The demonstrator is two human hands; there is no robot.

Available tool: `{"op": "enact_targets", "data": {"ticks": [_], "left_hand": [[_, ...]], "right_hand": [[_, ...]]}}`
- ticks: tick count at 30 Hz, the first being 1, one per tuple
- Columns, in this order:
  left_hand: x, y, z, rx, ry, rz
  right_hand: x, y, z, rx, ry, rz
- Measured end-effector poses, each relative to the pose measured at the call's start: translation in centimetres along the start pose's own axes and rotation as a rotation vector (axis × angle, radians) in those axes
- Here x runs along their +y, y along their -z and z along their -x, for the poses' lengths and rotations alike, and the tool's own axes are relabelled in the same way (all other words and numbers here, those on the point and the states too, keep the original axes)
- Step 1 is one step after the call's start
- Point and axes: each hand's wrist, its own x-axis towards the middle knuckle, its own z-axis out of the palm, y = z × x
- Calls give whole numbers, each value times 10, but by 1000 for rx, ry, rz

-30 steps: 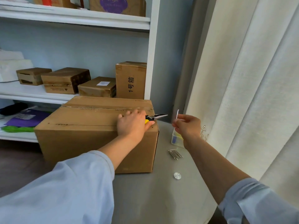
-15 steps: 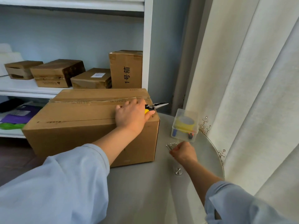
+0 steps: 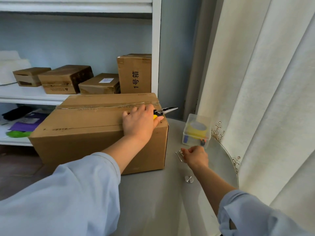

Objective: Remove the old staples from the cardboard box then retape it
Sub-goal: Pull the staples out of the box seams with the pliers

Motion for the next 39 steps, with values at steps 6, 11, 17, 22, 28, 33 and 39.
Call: {"op": "enact_targets", "data": {"ticks": [6,11,17,22,28,33,39], "left_hand": [[1,14,7,-18,-79,-5],[19,36,43,103,-345,33],[30,29,75,-206,-268,82],[29,0,96,-498,-204,-10],[37,-36,112,-622,-213,-59],[36,-56,115,-658,-196,-28],[41,-61,109,-654,-262,-52]], "right_hand": [[-53,42,31,-102,138,-535],[-71,76,57,-175,64,-750],[-42,87,70,-295,-91,-663],[-17,86,72,-397,-134,-412],[7,45,71,-391,-92,-78],[18,22,56,-371,-22,3],[14,23,42,-394,-23,45]]}}
